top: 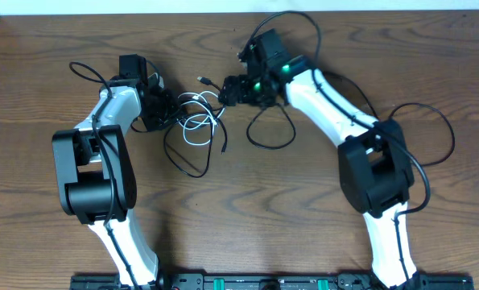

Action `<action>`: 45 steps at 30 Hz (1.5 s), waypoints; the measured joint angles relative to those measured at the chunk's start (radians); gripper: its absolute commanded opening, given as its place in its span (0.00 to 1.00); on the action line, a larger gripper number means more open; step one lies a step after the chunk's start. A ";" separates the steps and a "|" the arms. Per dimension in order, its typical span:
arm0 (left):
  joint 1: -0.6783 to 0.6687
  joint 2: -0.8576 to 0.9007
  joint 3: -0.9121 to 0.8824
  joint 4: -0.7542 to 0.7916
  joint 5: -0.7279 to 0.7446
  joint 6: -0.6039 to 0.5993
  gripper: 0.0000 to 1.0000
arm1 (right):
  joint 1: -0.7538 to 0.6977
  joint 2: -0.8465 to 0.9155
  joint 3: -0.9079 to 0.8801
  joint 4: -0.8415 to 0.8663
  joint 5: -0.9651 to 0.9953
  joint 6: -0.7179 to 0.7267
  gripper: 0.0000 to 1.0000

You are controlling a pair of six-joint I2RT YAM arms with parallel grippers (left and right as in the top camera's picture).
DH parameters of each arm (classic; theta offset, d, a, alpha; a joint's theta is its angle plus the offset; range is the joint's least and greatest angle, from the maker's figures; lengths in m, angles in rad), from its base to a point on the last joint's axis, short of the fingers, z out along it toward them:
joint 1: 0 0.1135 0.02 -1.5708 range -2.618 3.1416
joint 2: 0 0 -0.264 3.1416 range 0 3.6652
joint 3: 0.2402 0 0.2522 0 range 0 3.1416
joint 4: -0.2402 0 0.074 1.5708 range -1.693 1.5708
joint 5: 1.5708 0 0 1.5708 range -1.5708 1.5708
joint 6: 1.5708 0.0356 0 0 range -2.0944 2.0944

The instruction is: Untangle cables

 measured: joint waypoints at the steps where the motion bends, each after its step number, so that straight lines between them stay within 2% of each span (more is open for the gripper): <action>1: 0.000 0.000 0.000 0.000 0.000 0.000 0.34 | 0.015 0.000 -0.002 0.000 0.013 0.036 0.67; 8: 0.000 0.000 0.000 0.000 0.000 0.000 0.34 | 0.106 0.007 -0.005 0.016 0.154 0.270 0.62; 13: 0.000 0.000 0.000 0.000 0.000 0.000 0.34 | 0.139 0.050 -0.005 0.106 0.229 0.385 0.58; 15: 0.000 0.000 0.000 0.000 0.000 0.000 0.34 | 0.140 0.071 -0.005 0.144 0.253 0.428 0.50; 18: 0.000 0.000 0.000 0.000 0.000 0.000 0.34 | 0.137 0.100 -0.006 0.201 0.303 0.460 0.22; 22: 0.000 0.000 0.000 0.000 0.000 0.000 0.34 | 0.136 0.111 -0.010 0.219 0.364 0.477 0.01; 26: 0.000 0.000 0.000 0.000 0.000 0.000 0.34 | 0.135 0.111 -0.010 0.226 0.378 0.451 0.01; 32: 0.000 0.000 0.000 0.000 0.001 0.000 0.35 | 0.121 0.111 -0.010 0.226 0.325 0.338 0.01; 36: 0.000 0.000 0.000 0.000 0.004 0.002 0.41 | 0.100 0.111 -0.010 0.226 0.254 0.259 0.01; 45: 0.000 0.000 0.000 0.002 0.012 -0.003 0.43 | 0.030 0.111 -0.011 0.312 -0.002 0.146 0.01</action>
